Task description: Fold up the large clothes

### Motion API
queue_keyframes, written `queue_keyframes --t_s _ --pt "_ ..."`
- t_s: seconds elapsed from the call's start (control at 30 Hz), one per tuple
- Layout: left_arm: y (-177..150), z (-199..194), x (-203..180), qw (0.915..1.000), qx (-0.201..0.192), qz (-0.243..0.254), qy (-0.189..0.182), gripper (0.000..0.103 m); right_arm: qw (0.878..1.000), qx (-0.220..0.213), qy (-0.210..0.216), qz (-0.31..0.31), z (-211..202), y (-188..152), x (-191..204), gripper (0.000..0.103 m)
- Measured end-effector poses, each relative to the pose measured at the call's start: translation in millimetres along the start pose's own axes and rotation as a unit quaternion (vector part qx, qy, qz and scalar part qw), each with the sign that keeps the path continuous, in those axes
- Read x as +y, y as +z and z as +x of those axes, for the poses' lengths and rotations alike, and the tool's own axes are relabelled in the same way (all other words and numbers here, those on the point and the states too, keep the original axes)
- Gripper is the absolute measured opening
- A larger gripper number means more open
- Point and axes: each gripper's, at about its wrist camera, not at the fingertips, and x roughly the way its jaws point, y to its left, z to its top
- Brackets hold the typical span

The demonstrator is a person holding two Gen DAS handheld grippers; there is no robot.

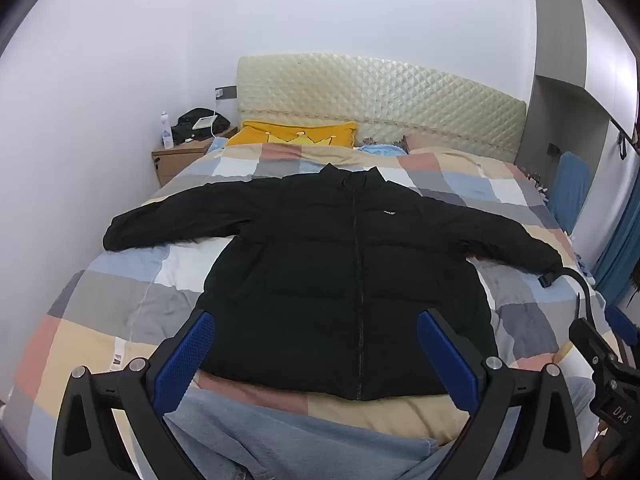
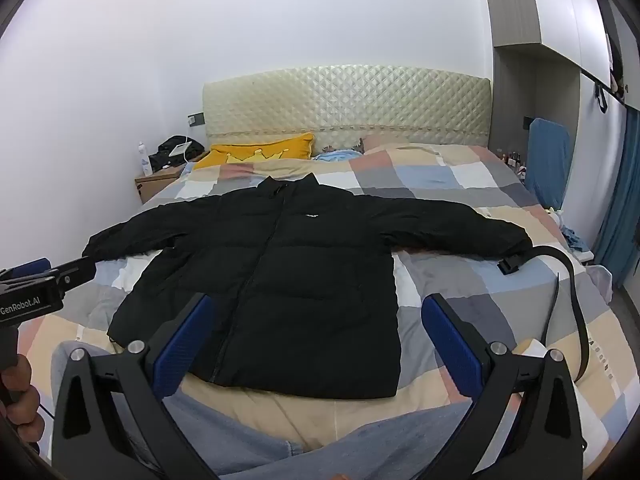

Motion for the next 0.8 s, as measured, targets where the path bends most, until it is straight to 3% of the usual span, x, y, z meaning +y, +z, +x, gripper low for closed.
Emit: queue_keyframes --t_s 0.8 --pt "3 10 0 0.9999 0.01 0.011 0.008 0.102 1.0 0.005 -0.006 0.0 6 2 -8 0.103"
